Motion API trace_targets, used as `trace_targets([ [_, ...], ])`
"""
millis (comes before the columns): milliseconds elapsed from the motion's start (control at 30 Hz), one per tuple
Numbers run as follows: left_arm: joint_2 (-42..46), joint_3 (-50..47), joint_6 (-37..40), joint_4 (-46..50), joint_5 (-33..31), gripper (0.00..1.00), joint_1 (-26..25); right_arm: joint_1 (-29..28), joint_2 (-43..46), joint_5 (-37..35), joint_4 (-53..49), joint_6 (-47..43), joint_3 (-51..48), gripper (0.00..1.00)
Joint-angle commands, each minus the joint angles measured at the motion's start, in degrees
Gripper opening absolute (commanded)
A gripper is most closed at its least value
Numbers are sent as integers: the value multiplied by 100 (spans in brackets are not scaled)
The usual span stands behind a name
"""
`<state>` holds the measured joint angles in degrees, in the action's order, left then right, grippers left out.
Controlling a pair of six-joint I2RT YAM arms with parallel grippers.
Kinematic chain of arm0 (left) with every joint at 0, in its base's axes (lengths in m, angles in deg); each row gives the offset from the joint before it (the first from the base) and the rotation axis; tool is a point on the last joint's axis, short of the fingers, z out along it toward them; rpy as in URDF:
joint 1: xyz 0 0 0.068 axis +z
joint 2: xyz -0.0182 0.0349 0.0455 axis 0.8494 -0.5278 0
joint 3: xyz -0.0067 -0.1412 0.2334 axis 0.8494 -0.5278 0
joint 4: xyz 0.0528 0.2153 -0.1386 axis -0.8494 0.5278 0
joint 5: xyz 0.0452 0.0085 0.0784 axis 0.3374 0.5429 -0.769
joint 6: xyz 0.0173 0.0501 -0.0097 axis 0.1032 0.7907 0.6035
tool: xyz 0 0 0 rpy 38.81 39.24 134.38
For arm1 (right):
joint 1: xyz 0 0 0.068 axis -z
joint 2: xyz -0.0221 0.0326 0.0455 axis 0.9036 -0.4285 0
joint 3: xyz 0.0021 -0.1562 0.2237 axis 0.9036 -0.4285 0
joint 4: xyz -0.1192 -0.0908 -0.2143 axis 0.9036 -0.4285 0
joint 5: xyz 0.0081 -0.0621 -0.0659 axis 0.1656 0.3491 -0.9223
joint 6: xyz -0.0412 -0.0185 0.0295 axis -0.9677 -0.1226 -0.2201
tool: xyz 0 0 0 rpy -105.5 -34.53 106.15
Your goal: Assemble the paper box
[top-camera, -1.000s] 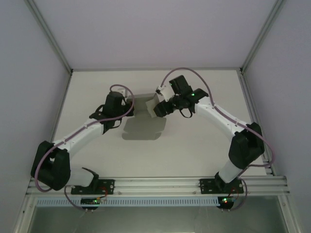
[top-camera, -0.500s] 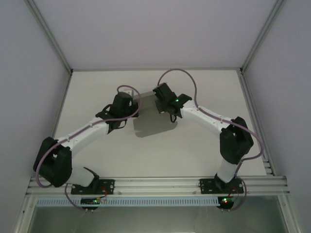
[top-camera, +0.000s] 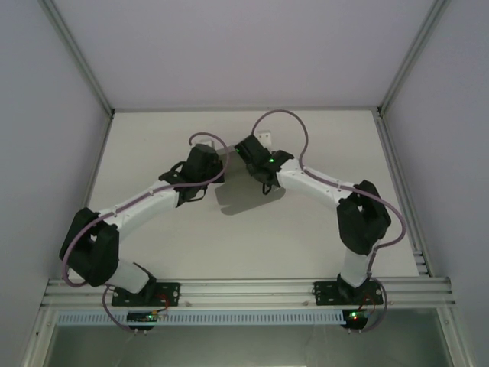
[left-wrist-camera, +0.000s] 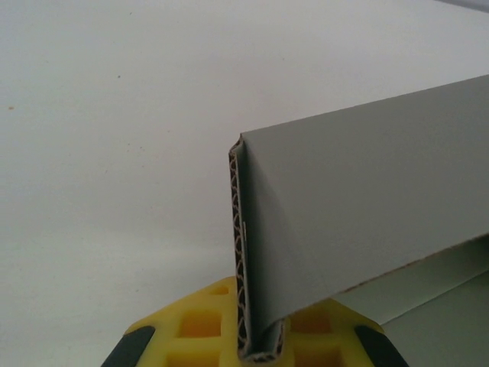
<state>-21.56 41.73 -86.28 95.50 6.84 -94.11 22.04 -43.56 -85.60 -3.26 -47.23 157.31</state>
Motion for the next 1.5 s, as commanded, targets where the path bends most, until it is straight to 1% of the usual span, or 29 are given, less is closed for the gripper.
trace_targets([
  [0,27,195,-65,329,-189,0,104,276,479,415,1175,-744,-483,25],
  [67,10,192,-65,336,-155,0,104,331,581,704,1359,-826,-575,27],
  [233,17,181,-48,299,5,0,104,394,602,908,1431,-837,-656,29],
  [300,18,184,-26,300,11,0,101,414,593,1017,1439,-924,-658,35],
  [400,-17,231,5,358,-11,0,103,457,600,1192,1491,-963,-665,36],
  [533,-8,249,14,339,57,0,104,539,620,1666,1574,-982,-693,39],
  [633,-14,254,6,318,110,0,100,611,601,1888,1570,-955,-678,39],
  [700,-9,258,7,317,119,0,103,640,584,1892,1577,-893,-684,38],
  [767,-1,260,-7,306,143,0,103,639,555,1800,1604,-858,-671,33],
  [867,-16,274,-27,328,188,0,101,626,413,1293,1599,-884,-527,29],
  [900,-34,292,-61,370,194,0,93,607,342,1062,1541,-877,-450,24],
  [967,-65,326,-129,414,187,0,94,536,181,386,1360,-730,-326,18],
  [1033,-104,380,-326,553,85,0,93,482,5,-480,1068,-439,-144,15],
  [1133,-140,454,-721,821,-173,0,91,471,-312,-1565,-74,563,301,12],
  [1200,-190,536,-971,1072,-325,0,113,518,-550,-2219,-753,983,566,12],
  [1267,-262,636,-1157,1398,-496,0,145,608,-822,-2639,-1624,1393,887,11],
  [1333,-306,666,-1287,1561,-521,0,209,711,-1063,-3023,-2367,1910,1136,10],
  [1400,-340,647,-1378,1577,-408,0,296,771,-1149,-3096,-2608,2113,1170,10],
  [1433,-349,638,-1386,1548,-359,0,300,766,-1132,-3083,-2528,2126,1125,11],
  [1467,-366,633,-1361,1488,-315,0,324,746,-1076,-2988,-2206,1893,1006,11],
])
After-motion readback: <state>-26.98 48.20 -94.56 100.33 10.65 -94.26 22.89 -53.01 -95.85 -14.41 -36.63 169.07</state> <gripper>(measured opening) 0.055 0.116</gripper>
